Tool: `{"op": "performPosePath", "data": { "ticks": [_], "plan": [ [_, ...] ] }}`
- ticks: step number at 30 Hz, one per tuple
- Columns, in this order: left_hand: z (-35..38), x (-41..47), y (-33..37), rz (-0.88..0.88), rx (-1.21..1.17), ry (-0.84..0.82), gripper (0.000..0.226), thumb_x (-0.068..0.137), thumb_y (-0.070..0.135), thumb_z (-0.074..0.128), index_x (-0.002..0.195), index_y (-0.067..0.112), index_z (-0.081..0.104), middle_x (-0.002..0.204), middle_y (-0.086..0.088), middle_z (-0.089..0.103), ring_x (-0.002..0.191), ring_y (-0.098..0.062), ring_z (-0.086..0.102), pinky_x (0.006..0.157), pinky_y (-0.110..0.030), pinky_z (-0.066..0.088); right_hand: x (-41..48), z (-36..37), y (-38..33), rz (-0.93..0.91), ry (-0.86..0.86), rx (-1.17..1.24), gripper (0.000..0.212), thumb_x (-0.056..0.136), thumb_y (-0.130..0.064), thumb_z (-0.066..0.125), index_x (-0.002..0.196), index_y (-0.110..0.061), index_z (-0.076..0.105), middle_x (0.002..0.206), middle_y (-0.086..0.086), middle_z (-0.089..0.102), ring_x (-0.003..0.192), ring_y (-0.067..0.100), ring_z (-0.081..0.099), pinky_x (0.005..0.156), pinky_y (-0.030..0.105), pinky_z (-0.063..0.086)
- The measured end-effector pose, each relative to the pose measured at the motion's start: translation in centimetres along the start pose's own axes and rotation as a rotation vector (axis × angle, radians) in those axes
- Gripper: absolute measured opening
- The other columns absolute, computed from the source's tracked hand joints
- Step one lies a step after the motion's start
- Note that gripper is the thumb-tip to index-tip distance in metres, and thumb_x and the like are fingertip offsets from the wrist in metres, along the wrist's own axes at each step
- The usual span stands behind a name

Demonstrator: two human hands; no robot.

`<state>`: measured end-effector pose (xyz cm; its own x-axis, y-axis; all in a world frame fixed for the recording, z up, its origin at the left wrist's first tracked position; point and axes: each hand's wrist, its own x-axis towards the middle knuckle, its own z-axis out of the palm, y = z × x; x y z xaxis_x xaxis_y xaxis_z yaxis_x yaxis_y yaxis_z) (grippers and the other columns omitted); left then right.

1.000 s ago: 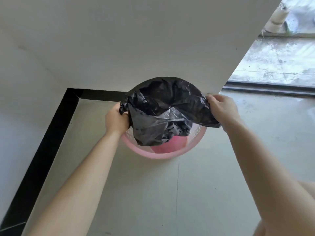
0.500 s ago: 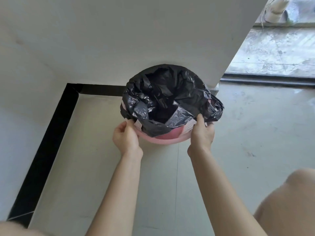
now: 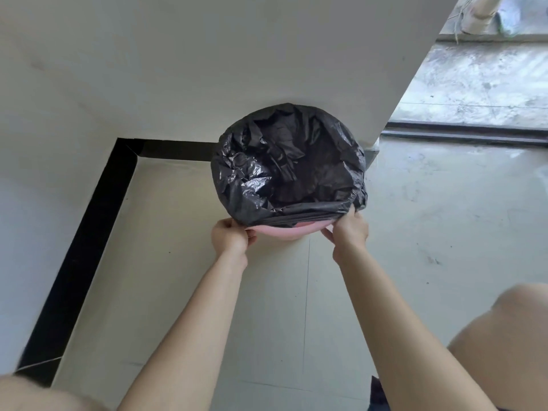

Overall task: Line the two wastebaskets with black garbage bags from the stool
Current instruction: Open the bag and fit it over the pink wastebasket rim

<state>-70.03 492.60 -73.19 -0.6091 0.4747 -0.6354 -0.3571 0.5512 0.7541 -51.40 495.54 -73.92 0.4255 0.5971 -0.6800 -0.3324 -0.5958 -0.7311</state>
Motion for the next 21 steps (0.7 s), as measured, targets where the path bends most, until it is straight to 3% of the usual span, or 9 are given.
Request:
{"op": "performPosePath", "data": {
  "ticks": [3, 7, 9, 12, 13, 14, 17, 19, 21],
  "plan": [
    [0.3, 0.6, -1.1, 0.083, 0.145, 0.047, 0.017, 0.097, 0.014, 0.042, 0.089, 0.003, 0.053, 0.070, -0.013, 0.061, 0.046, -0.021, 0.052, 0.040, -0.024, 0.047, 0.2, -0.2, -0.1, -0.154, 0.136, -0.115, 0.036, 0.100, -0.040, 0.039, 0.083, -0.013, 0.057, 0.083, 0.002, 0.063, 0.060, 0.015, 0.063, 0.054, 0.032, 0.056],
    [-1.6, 1.3, -3.4, 0.030, 0.250, 0.120, 0.023, 0.094, 0.011, 0.045, 0.104, -0.007, 0.056, 0.097, -0.026, 0.064, 0.079, -0.039, 0.064, 0.072, -0.045, 0.056, 0.0, -1.4, 1.8, -0.010, 0.150, -0.103, 0.035, 0.099, -0.039, 0.039, 0.088, -0.011, 0.058, 0.076, 0.007, 0.060, 0.051, 0.022, 0.057, 0.048, 0.030, 0.047],
    [-2.3, 1.7, -3.6, -0.087, 0.177, 0.046, 0.029, 0.094, 0.003, 0.047, 0.118, -0.011, 0.055, 0.103, -0.017, 0.062, 0.081, -0.035, 0.063, 0.069, -0.037, 0.053, 0.3, -1.8, 2.6, 0.062, 0.100, -0.167, 0.030, 0.101, -0.030, 0.043, 0.090, -0.008, 0.060, 0.083, 0.012, 0.061, 0.059, 0.026, 0.056, 0.057, 0.034, 0.047],
    [-2.7, 2.7, -1.1, -0.154, 0.050, 0.047, 0.037, 0.099, 0.007, 0.034, 0.133, 0.001, 0.046, 0.130, -0.009, 0.054, 0.120, -0.032, 0.053, 0.080, -0.031, 0.048, 1.2, -2.4, 1.4, 0.091, -0.077, -0.049, 0.019, 0.098, -0.011, 0.048, 0.111, -0.003, 0.061, 0.093, 0.013, 0.063, 0.064, 0.020, 0.057, 0.052, 0.028, 0.045],
    [-3.2, 2.6, -0.2, -0.068, 0.077, 0.063, 0.034, 0.098, 0.006, 0.033, 0.126, 0.003, 0.052, 0.126, -0.015, 0.056, 0.116, -0.033, 0.053, 0.079, -0.033, 0.046, 1.4, -2.6, 0.6, 0.131, -0.109, 0.052, 0.020, 0.097, -0.009, 0.052, 0.115, -0.004, 0.058, 0.092, 0.012, 0.064, 0.062, 0.017, 0.058, 0.047, 0.024, 0.044],
    [-3.4, 2.7, 0.8, -0.099, -0.133, 0.098, 0.028, 0.095, 0.006, 0.034, 0.112, 0.005, 0.056, 0.113, -0.019, 0.058, 0.102, -0.034, 0.055, 0.073, -0.033, 0.043, 1.6, -2.8, -0.2, 0.172, -0.115, 0.169, 0.021, 0.095, -0.007, 0.055, 0.116, -0.003, 0.057, 0.096, 0.012, 0.064, 0.064, 0.015, 0.061, 0.047, 0.022, 0.046],
    [-2.9, 1.5, 4.6, 0.129, -0.299, 0.256, 0.021, 0.090, 0.024, 0.040, 0.100, 0.015, 0.056, 0.103, -0.005, 0.058, 0.087, -0.024, 0.052, 0.077, -0.032, 0.041, 1.4, -3.1, -2.5, 0.175, -0.052, 0.274, 0.021, 0.096, -0.010, 0.049, 0.116, -0.004, 0.055, 0.119, 0.014, 0.058, 0.096, 0.024, 0.064, 0.073, 0.029, 0.054],
    [-2.4, 0.8, 6.9, 0.452, -0.144, 0.259, 0.025, 0.089, 0.035, 0.045, 0.104, 0.021, 0.059, 0.109, 0.002, 0.060, 0.096, -0.013, 0.055, 0.087, -0.030, 0.040, 0.9, -2.7, -4.0, 0.069, -0.001, 0.168, 0.035, 0.095, -0.017, 0.045, 0.130, -0.012, 0.051, 0.121, 0.007, 0.055, 0.100, 0.021, 0.060, 0.083, 0.034, 0.053],
    [-1.6, 0.5, 8.4, 0.895, 0.274, 0.225, 0.037, 0.085, 0.034, 0.056, 0.117, 0.017, 0.060, 0.121, -0.005, 0.059, 0.113, -0.020, 0.051, 0.096, -0.026, 0.035, 0.2, -1.6, -5.2, -0.140, 0.052, 0.011, 0.044, 0.092, -0.024, 0.046, 0.136, -0.027, 0.048, 0.121, 0.001, 0.051, 0.101, 0.017, 0.055, 0.090, 0.035, 0.049]
  ]
}}
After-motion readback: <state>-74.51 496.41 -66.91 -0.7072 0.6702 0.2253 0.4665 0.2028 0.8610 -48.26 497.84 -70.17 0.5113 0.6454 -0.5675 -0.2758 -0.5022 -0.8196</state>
